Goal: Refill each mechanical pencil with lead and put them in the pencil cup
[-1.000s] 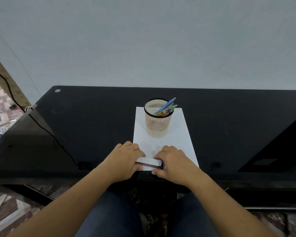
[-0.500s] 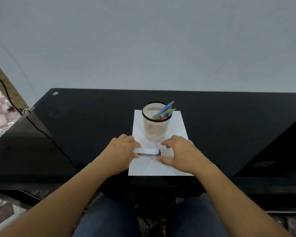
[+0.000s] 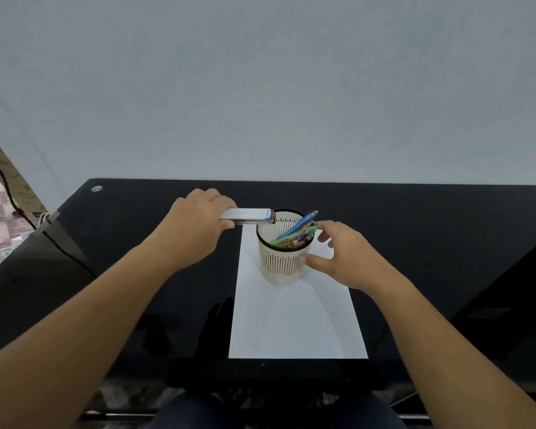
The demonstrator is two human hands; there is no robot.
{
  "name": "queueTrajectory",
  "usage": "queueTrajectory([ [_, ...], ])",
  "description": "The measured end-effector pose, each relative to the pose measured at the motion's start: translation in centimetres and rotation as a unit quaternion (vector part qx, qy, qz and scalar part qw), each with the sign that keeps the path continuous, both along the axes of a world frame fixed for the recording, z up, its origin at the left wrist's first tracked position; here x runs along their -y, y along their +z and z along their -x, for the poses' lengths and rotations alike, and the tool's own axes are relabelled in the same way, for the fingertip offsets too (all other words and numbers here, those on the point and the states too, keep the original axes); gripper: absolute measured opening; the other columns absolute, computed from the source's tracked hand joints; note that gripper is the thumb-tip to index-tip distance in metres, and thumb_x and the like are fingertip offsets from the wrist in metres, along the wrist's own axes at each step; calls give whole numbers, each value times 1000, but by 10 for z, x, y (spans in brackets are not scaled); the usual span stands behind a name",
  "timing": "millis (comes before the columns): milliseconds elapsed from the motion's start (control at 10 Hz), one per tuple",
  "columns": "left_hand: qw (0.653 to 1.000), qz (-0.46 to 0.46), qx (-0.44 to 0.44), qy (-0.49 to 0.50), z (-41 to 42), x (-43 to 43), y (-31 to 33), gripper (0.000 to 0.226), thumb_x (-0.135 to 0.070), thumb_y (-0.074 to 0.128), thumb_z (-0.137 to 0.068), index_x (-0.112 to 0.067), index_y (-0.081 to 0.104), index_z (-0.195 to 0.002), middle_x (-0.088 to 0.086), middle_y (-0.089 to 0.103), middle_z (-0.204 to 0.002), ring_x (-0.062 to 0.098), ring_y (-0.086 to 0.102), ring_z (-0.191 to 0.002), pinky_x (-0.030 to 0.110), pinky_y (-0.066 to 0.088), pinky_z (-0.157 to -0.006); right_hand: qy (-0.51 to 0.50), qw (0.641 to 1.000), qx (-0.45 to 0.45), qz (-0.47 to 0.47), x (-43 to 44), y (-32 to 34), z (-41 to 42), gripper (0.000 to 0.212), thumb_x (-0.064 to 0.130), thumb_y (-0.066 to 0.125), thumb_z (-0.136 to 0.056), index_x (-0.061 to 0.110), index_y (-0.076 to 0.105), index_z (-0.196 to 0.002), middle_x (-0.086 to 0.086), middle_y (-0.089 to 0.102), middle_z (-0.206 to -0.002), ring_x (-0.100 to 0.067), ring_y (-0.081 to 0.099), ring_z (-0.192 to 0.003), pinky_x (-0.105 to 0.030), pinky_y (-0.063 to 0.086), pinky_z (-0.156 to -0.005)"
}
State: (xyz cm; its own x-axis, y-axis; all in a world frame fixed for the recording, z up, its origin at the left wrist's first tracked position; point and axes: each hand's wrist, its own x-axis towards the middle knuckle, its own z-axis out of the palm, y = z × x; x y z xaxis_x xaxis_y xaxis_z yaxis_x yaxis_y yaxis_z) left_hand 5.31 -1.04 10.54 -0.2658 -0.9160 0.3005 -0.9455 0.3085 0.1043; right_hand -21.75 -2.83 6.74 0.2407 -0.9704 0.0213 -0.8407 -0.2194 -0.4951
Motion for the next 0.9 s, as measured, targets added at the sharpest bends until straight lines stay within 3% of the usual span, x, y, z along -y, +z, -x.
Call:
queueTrajectory([
  [200,998,0,60,-11,16,22,4,22,-27,47,-99,-28,53,-120,-5,49,-109,16,41,-101,31,35,-81,14,999,13,-30,8,-7,-2,71,47,75,-74,35,42,-135,14,52,-122,-8,51,-107,-34,51,-90],
  [400,999,-5,28,-44,31,23,1,32,-26,49,-98,-25,51,-131,-2,50,-118,16,43,-107,31,39,-86,16,999,3,-50,9,-14,-1,69,48,74,-75,34,41,-134,13,52,-122,-9,52,-106,-34,52,-89],
  [600,999,-36,2,-25,40,14,1,52,-23,55,-97,-25,35,-145,0,46,-136,17,41,-124,34,39,-100,16,998,3,-55,6,-13,-2,67,47,73,-76,33,41,-134,12,53,-121,-10,53,-105,-31,52,-87],
  [800,1000,-16,-4,-17,37,3,-13,53,-26,57,-95,-24,37,-144,0,48,-135,18,44,-122,34,41,-97,7,998,-9,-59,0,-13,-2,68,51,70,-77,32,40,-136,12,53,-121,-9,53,-104,-32,52,-88],
  [900,999,-42,-32,5,35,-6,-24,54,-28,57,-95,-25,37,-145,-1,48,-135,17,45,-122,35,43,-99,-3,998,-20,-56,-8,-21,-1,70,53,68,-78,32,39,-138,11,54,-125,-10,53,-107,-40,50,-95],
])
